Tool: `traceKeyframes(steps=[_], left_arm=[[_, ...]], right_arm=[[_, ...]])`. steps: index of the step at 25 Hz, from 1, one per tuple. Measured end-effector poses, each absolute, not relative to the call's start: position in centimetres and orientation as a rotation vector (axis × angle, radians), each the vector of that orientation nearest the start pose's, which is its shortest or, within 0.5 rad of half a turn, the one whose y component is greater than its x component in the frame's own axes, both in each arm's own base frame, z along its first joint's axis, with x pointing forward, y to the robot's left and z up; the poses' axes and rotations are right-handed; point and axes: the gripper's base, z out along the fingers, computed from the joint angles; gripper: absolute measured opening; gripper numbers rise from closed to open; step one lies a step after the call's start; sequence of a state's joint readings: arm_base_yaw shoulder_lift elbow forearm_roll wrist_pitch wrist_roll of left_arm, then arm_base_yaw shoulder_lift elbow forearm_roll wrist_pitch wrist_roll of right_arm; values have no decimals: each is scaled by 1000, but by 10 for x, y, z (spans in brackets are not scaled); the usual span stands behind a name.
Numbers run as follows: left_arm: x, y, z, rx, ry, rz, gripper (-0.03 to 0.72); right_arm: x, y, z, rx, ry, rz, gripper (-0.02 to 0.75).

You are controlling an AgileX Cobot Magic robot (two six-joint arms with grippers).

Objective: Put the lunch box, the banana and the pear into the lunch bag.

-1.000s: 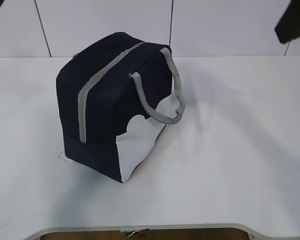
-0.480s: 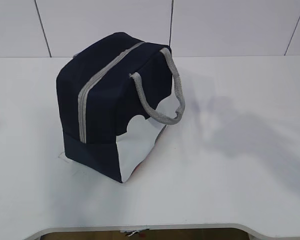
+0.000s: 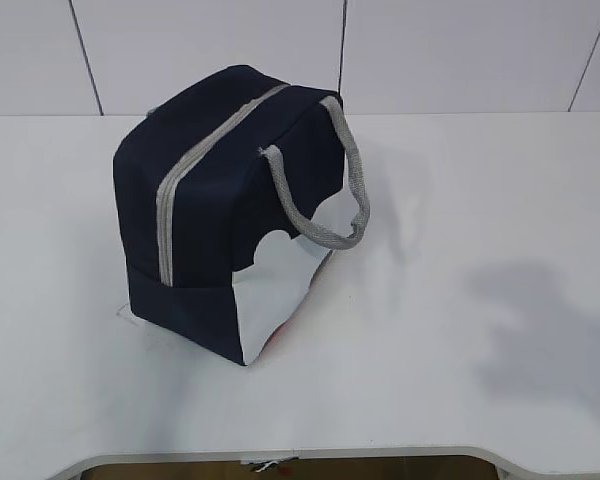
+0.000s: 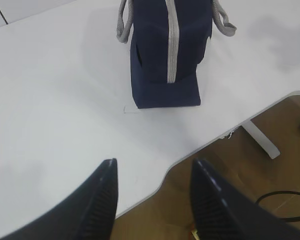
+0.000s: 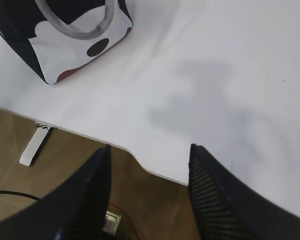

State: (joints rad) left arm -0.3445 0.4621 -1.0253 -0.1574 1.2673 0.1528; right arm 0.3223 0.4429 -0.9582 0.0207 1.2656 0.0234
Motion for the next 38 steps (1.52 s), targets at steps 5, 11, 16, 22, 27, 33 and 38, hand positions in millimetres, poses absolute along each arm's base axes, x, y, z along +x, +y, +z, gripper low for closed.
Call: traceKeyframes(steps=[5, 11, 16, 22, 27, 33, 38], left_arm=[[-6, -12, 382, 565, 2061, -300, 357], [-25, -4, 353, 581, 2021, -268, 325], [-35, 0, 322, 578, 2009, -253, 306], [-28, -2, 289, 591, 2070, -251, 298], [-19, -4, 282, 576, 2047, -247, 297], [-13, -5, 281, 558, 2011, -237, 296], [-13, -5, 280, 558, 2012, -232, 295]], right_arm=[[-3, 1, 365, -336, 2143, 219, 406], [-14, -3, 326, -343, 2160, 215, 406], [-13, -3, 292, -382, 2207, 192, 405], [-13, -3, 275, -393, 2192, 183, 405], [-13, -3, 275, -388, 2165, 183, 405], [-16, -4, 274, -378, 2101, 190, 405], [-12, -2, 270, -377, 2095, 197, 405]])
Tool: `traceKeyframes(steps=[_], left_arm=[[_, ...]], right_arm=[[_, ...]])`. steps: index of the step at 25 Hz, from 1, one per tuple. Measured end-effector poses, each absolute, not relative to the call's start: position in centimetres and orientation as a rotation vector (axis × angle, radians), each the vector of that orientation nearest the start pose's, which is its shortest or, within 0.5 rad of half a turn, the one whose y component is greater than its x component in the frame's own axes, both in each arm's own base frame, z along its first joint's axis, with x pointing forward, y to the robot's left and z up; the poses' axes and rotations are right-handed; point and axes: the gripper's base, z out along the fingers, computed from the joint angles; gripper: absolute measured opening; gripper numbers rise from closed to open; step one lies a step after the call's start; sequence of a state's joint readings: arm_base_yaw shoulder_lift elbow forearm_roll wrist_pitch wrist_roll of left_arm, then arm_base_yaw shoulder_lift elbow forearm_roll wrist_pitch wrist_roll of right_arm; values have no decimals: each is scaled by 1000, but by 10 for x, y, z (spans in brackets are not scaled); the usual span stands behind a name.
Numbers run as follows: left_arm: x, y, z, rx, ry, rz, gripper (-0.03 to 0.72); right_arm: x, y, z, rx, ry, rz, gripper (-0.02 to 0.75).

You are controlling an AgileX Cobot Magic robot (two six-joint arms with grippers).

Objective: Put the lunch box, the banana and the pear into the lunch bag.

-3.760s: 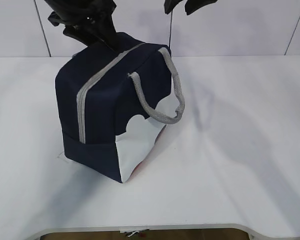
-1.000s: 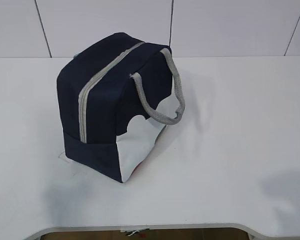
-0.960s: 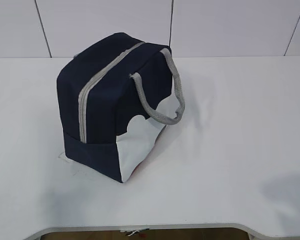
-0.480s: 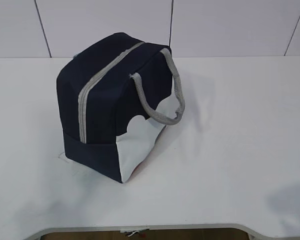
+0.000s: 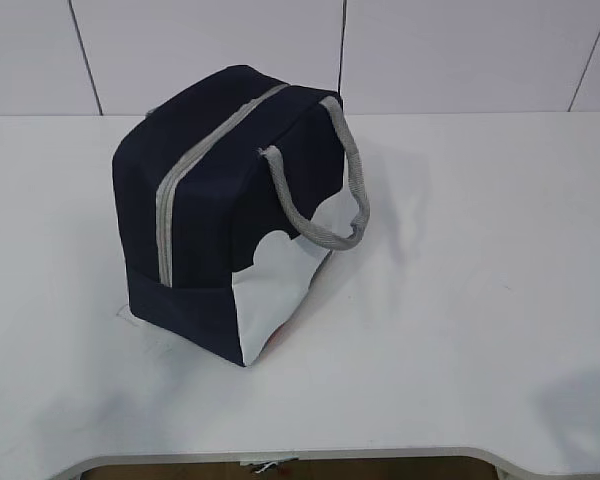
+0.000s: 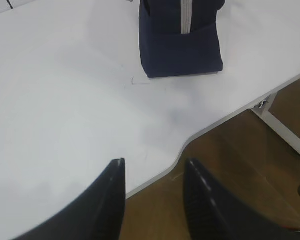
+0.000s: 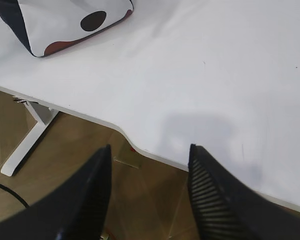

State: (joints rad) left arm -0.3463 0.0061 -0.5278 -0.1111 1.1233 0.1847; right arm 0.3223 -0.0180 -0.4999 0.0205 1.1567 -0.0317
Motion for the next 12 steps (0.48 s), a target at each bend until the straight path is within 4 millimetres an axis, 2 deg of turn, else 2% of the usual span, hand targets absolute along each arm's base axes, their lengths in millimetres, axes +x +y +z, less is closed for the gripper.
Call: traceKeyframes(steps=[7, 12], left_arm=[[-12, -5, 280, 552, 2016, -226, 294], [-11, -7, 280, 398, 2047, -137, 288]], right_arm=[[-11, -2, 270, -376, 2086, 200, 405], [-11, -1, 270, -317, 2092, 167, 405]])
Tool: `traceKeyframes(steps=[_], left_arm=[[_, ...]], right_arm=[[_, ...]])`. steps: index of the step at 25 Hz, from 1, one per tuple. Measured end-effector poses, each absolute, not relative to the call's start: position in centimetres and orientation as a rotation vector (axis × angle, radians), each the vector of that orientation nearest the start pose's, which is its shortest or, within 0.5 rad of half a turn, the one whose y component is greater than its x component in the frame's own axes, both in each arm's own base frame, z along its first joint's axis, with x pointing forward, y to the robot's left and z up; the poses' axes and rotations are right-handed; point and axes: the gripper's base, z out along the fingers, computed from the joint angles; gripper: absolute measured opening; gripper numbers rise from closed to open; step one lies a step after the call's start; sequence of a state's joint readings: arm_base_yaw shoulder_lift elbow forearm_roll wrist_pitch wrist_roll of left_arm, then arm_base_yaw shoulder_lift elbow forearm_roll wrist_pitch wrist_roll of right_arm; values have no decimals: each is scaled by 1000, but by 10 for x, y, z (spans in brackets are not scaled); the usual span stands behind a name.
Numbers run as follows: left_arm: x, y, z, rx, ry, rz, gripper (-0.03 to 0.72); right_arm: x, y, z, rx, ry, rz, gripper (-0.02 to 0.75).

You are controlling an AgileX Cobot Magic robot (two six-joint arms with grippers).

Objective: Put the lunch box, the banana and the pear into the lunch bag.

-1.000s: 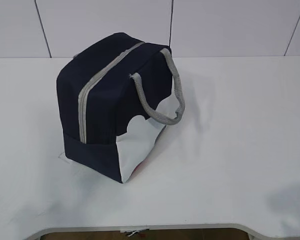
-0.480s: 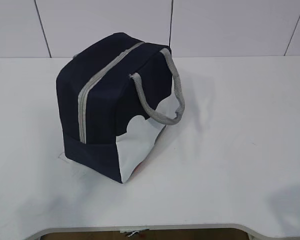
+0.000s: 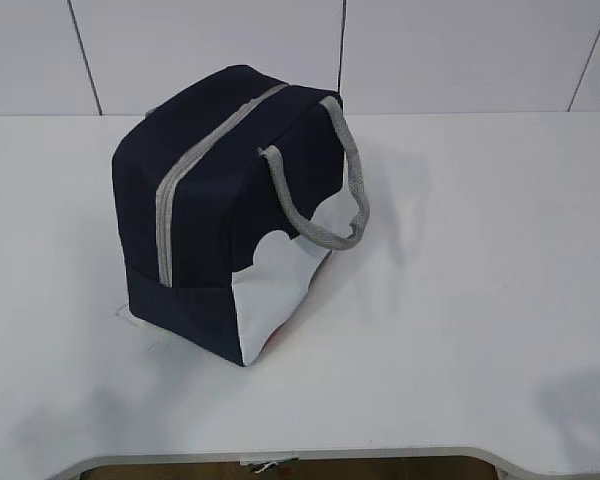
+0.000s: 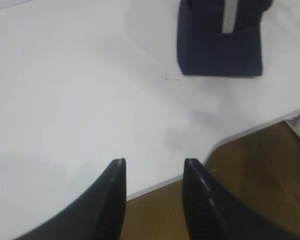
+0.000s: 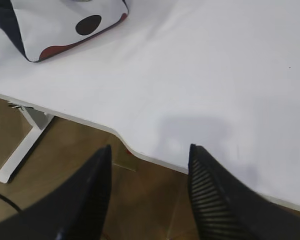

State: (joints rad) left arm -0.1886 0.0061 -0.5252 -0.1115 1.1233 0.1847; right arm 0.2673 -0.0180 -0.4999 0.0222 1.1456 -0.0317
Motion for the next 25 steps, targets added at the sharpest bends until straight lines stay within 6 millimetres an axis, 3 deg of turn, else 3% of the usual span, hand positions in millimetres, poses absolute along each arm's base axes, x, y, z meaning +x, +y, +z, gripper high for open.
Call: traceKeyframes(steps=[4, 7, 25], left_arm=[[-10, -9, 280, 247, 2068, -52, 270], [-10, -9, 280, 228, 2069, -43, 258], [-10, -10, 280, 226, 2069, -45, 244]], right_arm=[[-12, 1, 270, -197, 2104, 112, 405], [-12, 2, 270, -135, 2107, 81, 405], [-12, 2, 271, -126, 2106, 79, 405]])
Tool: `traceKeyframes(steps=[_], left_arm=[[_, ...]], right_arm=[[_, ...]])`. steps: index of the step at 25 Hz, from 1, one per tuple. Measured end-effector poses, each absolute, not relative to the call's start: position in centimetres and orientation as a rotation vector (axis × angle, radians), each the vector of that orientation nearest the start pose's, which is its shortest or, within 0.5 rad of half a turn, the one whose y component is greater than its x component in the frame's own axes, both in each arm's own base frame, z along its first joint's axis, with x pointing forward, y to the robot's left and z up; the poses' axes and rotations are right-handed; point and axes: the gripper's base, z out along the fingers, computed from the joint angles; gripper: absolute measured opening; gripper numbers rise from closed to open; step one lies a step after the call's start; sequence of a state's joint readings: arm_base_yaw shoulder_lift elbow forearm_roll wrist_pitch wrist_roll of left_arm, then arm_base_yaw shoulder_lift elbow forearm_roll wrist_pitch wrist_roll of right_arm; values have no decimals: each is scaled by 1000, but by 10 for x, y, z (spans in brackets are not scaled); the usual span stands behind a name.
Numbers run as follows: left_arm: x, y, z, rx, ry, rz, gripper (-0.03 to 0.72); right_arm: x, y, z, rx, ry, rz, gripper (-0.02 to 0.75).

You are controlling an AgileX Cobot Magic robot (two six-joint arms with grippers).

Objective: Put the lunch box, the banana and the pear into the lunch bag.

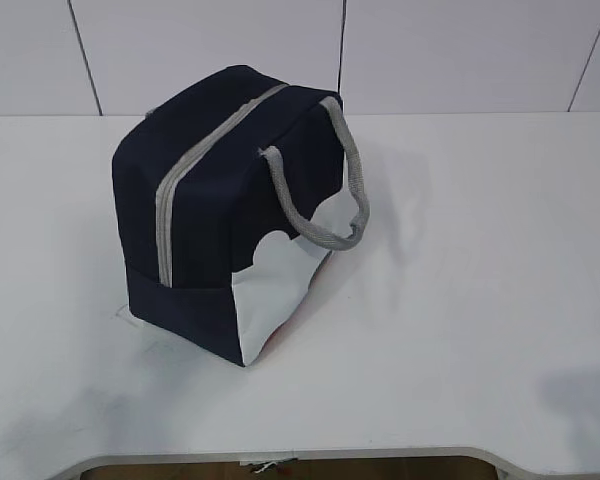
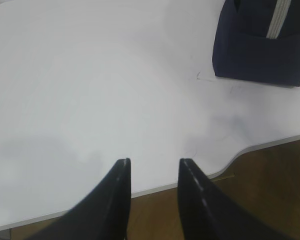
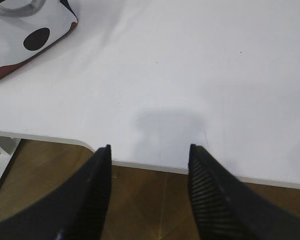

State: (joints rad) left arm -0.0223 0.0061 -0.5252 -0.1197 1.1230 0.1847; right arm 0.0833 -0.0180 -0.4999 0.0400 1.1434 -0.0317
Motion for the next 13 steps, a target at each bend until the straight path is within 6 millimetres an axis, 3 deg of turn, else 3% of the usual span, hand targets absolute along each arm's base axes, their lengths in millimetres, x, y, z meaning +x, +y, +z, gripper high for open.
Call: traceKeyframes(steps=[13], left_arm=[[-10, -10, 280, 226, 2069, -45, 243]], right_arm=[[-12, 2, 271, -126, 2106, 79, 405]])
